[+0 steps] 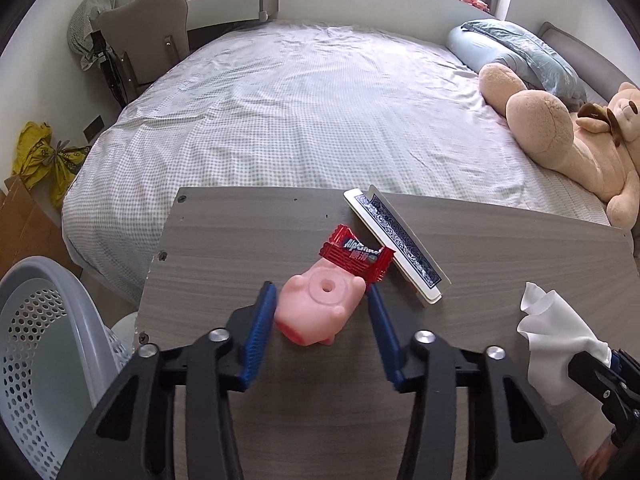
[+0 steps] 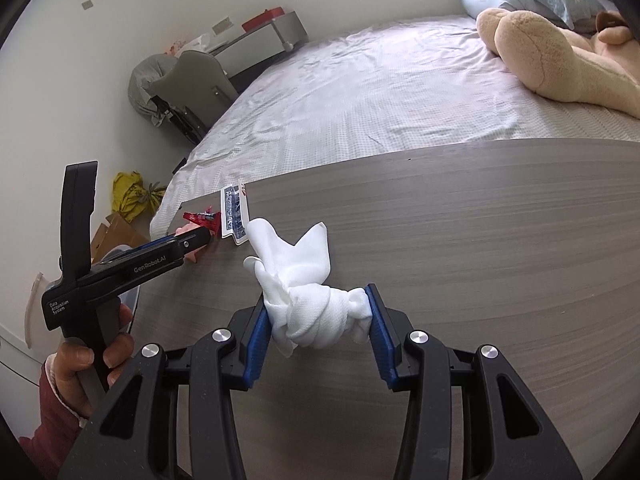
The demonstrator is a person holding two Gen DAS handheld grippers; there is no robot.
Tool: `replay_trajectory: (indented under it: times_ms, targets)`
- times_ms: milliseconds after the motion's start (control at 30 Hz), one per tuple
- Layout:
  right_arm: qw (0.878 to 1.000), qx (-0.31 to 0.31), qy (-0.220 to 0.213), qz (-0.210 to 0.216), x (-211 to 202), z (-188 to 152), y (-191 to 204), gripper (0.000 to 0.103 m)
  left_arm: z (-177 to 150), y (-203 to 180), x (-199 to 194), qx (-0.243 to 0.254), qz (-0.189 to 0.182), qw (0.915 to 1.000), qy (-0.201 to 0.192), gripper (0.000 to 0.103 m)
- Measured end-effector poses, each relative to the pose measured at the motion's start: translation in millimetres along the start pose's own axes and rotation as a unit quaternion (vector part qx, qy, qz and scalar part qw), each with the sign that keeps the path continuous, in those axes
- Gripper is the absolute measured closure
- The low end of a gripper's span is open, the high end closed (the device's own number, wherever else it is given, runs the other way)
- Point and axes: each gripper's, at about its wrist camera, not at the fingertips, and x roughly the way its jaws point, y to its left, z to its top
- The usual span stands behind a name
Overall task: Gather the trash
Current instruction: 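Grasp the pink pig toy with the left gripper while the right gripper holds the cloth, then carry the pig toy and white cloth over the grey basket with both grippers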
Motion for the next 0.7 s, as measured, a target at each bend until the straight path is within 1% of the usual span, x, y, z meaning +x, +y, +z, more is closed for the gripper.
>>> replay_trajectory:
  times_ms: [233,400,600,700]
  targets:
    - [1.0,-0.002,0.002,0.001,0.6,-1.1,5.1,0.06,-17.2,11.4,-13.0,-0.016,-0.011,0.9998,0.007,0.062]
    - [1.0,-0.011,0.005,0.006,-0.3,-5.0,15.2,0.06,-38.3,17.7,-32.8,-0.018,0.0,0.9998,0.005,0.062]
    - [1.0,-0.027,0.003,0.015,-7.7,-14.0,36.8,0.059,-63.2,23.4,-70.0,-0.012,0.014,0.9997,-0.018,0.062]
    - [0.999,-0.038,0.003,0.024,-10.4,-18.6,52.7,0.059,-71.8,31.7,-88.1,-0.017,0.018,0.9992,-0.031,0.062]
